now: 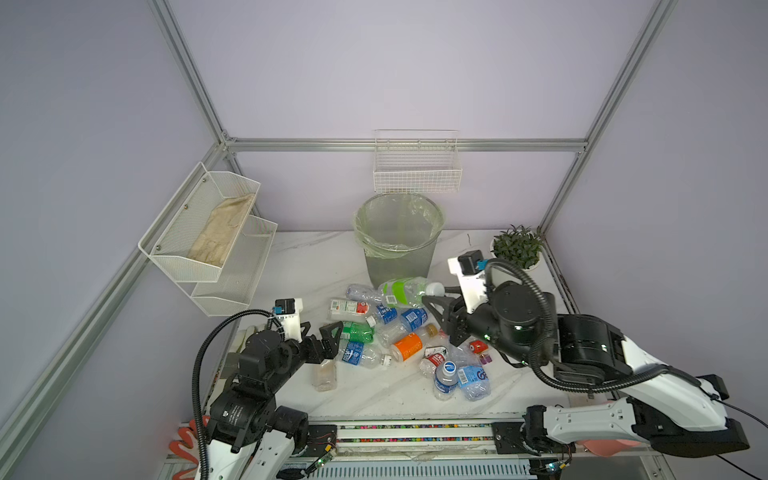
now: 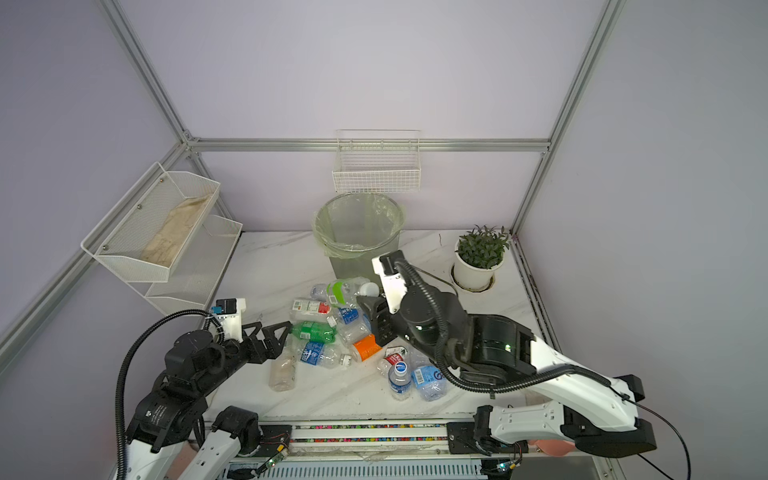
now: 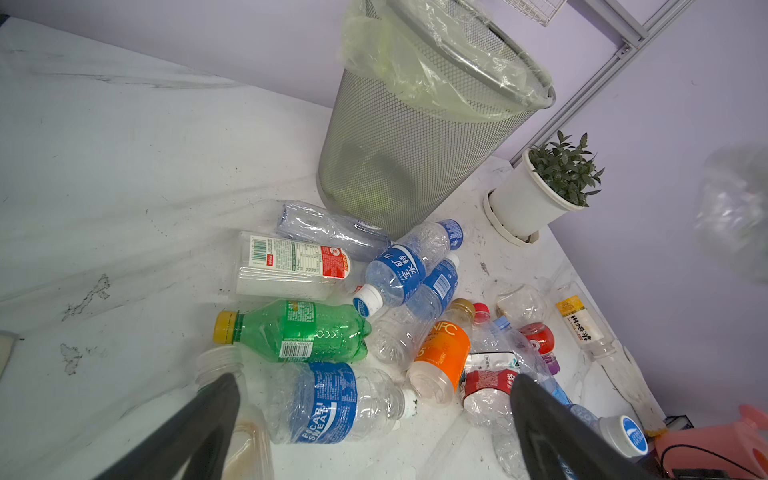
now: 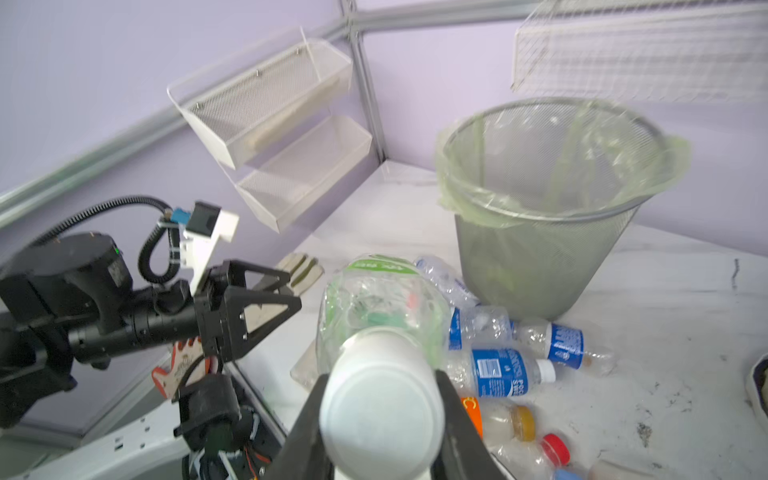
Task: Throw the plastic bottles in the bin
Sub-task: 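Lift the green-labelled bottle and carry it over the wastebasket, then open the right gripper to drop the bottle into the wastebasket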
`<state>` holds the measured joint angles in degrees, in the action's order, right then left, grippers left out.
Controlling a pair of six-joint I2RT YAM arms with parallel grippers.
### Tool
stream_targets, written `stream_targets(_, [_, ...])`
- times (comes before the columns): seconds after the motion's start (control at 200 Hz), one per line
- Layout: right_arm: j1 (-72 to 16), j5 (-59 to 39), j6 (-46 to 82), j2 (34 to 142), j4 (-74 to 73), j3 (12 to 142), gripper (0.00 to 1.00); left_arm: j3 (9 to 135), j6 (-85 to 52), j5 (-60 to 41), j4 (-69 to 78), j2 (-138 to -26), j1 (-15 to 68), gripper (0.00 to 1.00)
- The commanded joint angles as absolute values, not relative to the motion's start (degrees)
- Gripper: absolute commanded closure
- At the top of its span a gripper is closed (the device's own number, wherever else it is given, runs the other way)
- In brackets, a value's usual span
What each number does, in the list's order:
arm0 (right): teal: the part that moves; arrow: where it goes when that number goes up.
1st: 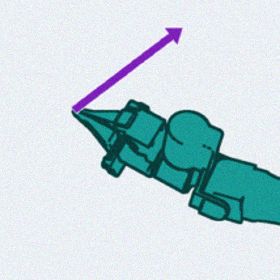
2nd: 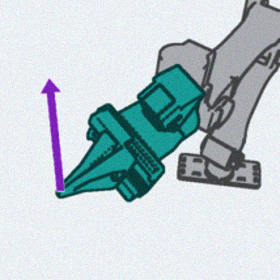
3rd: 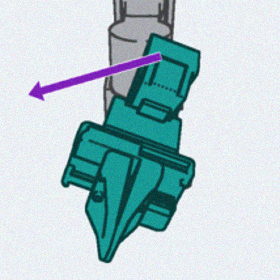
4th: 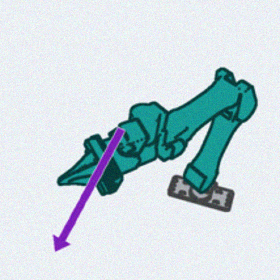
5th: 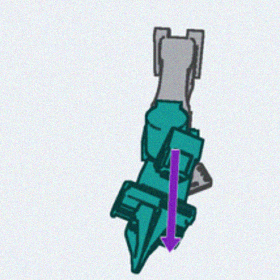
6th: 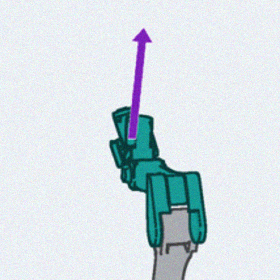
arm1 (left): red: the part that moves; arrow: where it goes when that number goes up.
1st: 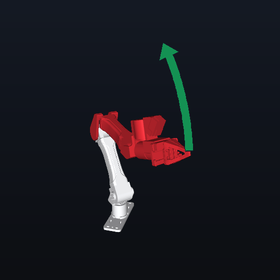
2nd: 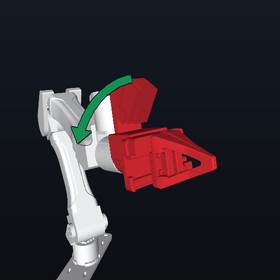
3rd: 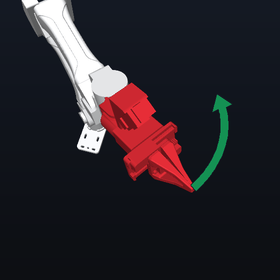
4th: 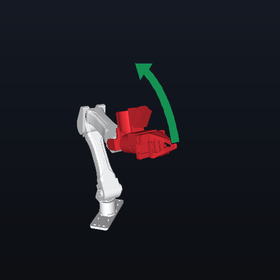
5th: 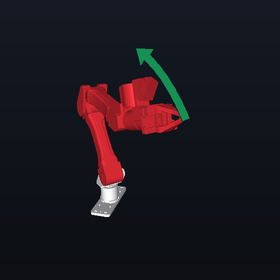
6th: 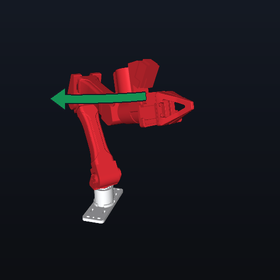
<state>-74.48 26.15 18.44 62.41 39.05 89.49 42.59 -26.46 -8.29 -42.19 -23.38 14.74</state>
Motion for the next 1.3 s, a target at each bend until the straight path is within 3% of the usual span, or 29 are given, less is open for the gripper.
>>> stream_targets(0.0, [-74.82, 32.86, 17.37, 58.74, 35.22, 89.07, 1.00, 40.67, -27.13, -7.72, -41.75, -22.76, 15.20, 0.00])
stream_targets(0.265, [-74.79, 37.34, 15.51, 55.50, 31.69, 88.77, 1.00, 40.78, -27.07, -7.72, -41.82, -22.94, 15.34, 0.00])
stream_targets(0.705, [-74.73, 43.84, 9.05, 61.37, 27.60, 93.41, 0.99, 40.72, -27.07, -7.65, -41.84, -22.51, 15.38, 0.00])
stream_targets(0.955, [-73.84, 49.91, 3.55, 70.10, 28.35, 101.44, 0.98, 40.77, -27.07, -7.46, -41.83, -22.78, 15.38, 0.00])
stream_targets(1.015, [-68.97, 45.55, 2.03, 73.72, 28.34, 104.43, 0.98, 40.76, -27.07, -7.56, -41.78, -22.85, 15.41, 0.00])
stream_targets(1.1, [-53.70, 26.83, 2.62, 78.34, 28.04, 107.33, 0.98, 40.78, -27.03, -7.43, -41.75, -22.76, 15.47, 0.00])
stream_targets(1.165, [-47.33, 21.31, 2.60, 84.59, 27.89, 108.85, 0.98, 40.78, -27.07, -7.22, -41.81, -22.46, 15.47, 0.00])
stream_targets(1.25, [-42.77, 17.01, 3.34, 93.16, 30.32, 112.36, 0.88, 40.65, -27.11, -7.08, -41.77, -22.00, 15.55, 0.00])
stream_targets(1.3, [-41.32, 14.21, 4.18, 96.98, 31.42, 113.61, 0.51, 40.68, -27.16, -7.04, -41.81, -21.68, 15.69, 0.00])
